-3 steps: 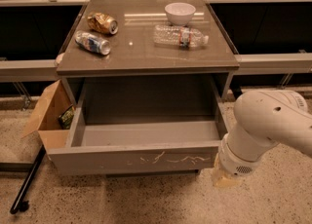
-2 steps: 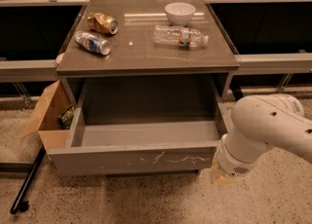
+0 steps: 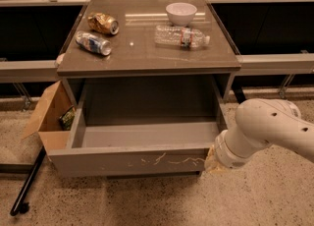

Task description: Close top drawer

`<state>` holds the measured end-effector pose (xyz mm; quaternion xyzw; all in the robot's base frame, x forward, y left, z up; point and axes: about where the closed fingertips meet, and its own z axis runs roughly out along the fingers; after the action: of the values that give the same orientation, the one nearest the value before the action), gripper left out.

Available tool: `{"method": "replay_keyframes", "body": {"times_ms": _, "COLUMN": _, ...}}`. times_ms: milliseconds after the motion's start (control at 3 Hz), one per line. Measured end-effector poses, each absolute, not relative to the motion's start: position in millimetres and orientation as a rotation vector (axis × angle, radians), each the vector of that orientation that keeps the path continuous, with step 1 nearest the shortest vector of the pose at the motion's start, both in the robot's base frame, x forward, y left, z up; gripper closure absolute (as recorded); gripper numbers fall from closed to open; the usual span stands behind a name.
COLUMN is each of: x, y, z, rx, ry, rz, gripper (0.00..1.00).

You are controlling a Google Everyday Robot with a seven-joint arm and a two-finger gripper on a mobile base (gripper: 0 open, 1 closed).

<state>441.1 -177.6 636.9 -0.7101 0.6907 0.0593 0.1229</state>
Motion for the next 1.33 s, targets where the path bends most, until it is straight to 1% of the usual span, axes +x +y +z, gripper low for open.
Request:
{"method": "replay_keyframes", "body": {"times_ms": 333, "x": 451.9, "y": -173.0, "z": 635.0, "rx": -2.081, "ry": 1.968, "rz": 0.16, "gripper": 1.0}}
{"method": "replay_keyframes", "body": {"times_ms": 667, "x": 451.9, "y": -173.0, "z": 634.9, "rx": -2.081, "ry": 1.968, "rz": 0.16, "gripper": 0.84}}
{"method": "replay_keyframes", "body": {"times_ms": 1000, "x": 451.9, "y": -173.0, "z": 634.9, "rx": -2.081, "ry": 1.968, "rz": 0.16, "gripper": 0.52}}
{"method": "replay_keyframes", "body": {"times_ms": 1333, "x": 451.9, "y": -173.0, "z": 634.9, "rx": -2.081, "ry": 1.968, "rz": 0.16, "gripper": 0.3}}
